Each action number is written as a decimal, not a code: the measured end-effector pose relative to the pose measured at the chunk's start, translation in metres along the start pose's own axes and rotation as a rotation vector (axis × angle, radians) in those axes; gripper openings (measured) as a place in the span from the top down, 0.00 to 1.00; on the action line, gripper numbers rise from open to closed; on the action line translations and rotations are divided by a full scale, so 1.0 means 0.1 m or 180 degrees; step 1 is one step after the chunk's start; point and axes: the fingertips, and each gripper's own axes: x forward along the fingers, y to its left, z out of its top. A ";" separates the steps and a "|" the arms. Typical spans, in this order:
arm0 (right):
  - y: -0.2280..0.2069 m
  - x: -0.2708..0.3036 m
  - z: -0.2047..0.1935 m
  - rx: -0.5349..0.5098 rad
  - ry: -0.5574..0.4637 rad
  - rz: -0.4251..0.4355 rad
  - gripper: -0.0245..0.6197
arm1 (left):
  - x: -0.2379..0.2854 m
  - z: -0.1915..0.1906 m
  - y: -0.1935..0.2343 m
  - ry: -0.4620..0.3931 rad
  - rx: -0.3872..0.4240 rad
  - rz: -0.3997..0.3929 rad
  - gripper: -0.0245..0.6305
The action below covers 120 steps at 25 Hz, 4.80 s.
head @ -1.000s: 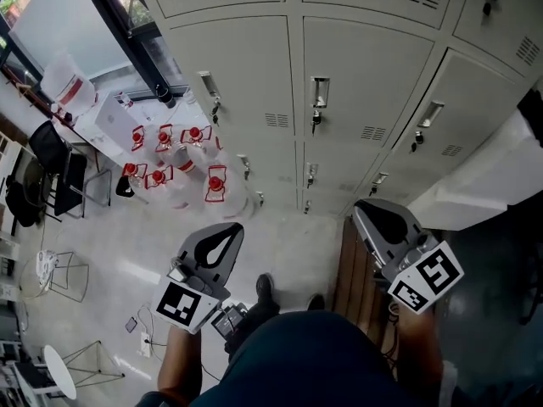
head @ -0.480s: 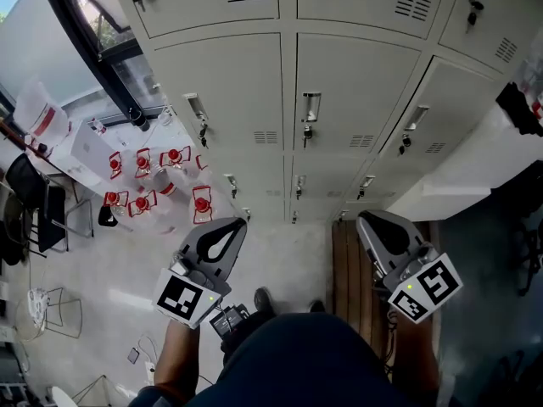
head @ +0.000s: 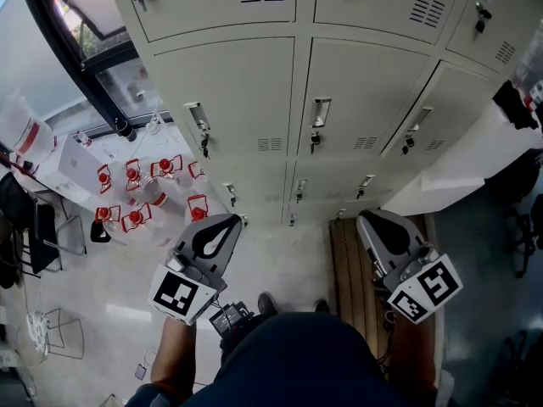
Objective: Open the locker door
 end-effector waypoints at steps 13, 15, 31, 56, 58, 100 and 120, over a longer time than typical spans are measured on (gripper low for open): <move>-0.01 0.22 -0.04 0.0017 0.0089 -0.0343 0.90 | 0.25 -0.11 0.46 -0.0088 -0.0015 -0.0252 0.93; -0.07 0.29 -0.07 0.0022 0.0115 -0.0279 0.90 | 0.29 -0.12 0.54 -0.0067 -0.0004 -0.0173 0.93; -0.46 0.96 -0.01 -0.0020 0.0219 0.0471 0.90 | 0.41 -0.11 1.26 0.0033 -0.0039 0.1001 0.93; -0.92 1.26 -0.53 0.0167 0.0608 0.0430 0.90 | 0.92 -0.73 2.63 0.0281 0.0124 0.2272 0.73; -0.95 1.28 -0.56 0.0175 0.0634 0.0417 0.90 | 0.94 -0.76 2.70 0.0277 0.0130 0.2388 0.72; -0.65 1.51 -0.69 0.0202 0.0628 0.0515 0.90 | 0.74 -0.87 2.58 0.0245 0.0089 0.2684 0.77; -0.02 1.35 -0.57 0.0122 0.0502 0.0606 0.90 | 0.26 -0.81 1.78 0.0364 0.0296 0.2065 0.81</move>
